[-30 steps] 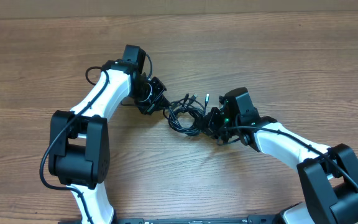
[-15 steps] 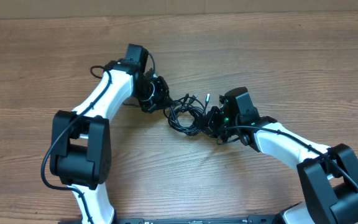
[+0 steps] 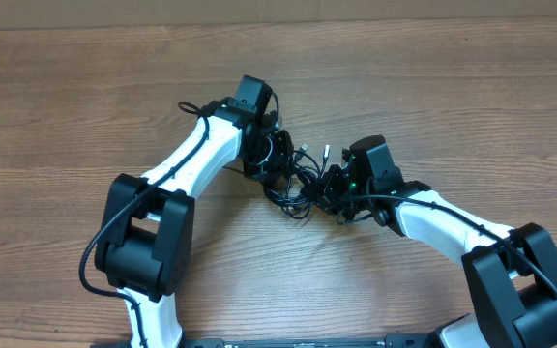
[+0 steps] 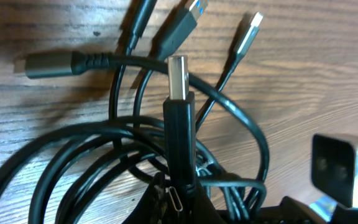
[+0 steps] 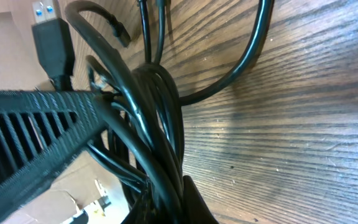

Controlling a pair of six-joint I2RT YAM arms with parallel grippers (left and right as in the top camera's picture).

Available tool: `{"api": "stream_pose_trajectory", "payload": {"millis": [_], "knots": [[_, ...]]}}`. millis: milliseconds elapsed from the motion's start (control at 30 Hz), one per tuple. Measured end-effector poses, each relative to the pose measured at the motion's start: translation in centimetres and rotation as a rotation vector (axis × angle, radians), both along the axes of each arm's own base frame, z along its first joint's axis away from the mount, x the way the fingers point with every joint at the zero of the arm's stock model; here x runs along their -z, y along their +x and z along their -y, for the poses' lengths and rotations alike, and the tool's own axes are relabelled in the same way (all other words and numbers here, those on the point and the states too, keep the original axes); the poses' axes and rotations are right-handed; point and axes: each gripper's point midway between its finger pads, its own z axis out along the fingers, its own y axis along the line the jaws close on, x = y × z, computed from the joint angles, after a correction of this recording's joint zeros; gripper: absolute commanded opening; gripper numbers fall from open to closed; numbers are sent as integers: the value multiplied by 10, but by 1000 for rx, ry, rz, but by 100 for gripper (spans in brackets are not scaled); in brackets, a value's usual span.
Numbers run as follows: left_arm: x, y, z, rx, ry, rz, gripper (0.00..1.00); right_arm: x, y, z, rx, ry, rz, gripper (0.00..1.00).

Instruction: Untangle cables

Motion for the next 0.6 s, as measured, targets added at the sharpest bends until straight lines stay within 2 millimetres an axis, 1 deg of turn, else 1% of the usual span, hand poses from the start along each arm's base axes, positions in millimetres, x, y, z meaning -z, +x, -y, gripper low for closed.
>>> {"api": "stream_pose_trajectory", "payload": {"millis": [100, 233, 367, 600], "knots": [[3, -6, -3, 20, 42, -5, 4, -1, 1, -1, 9, 7, -5, 4], [9, -14, -14, 33, 109, -26, 4, -3, 3, -3, 21, 17, -6, 4], [11, -19, -20, 70, 141, -27, 4, -5, 6, -4, 41, 28, -3, 4], [13, -30, -20, 167, 168, -13, 4, -8, 9, -5, 47, 38, 6, 4]]}}
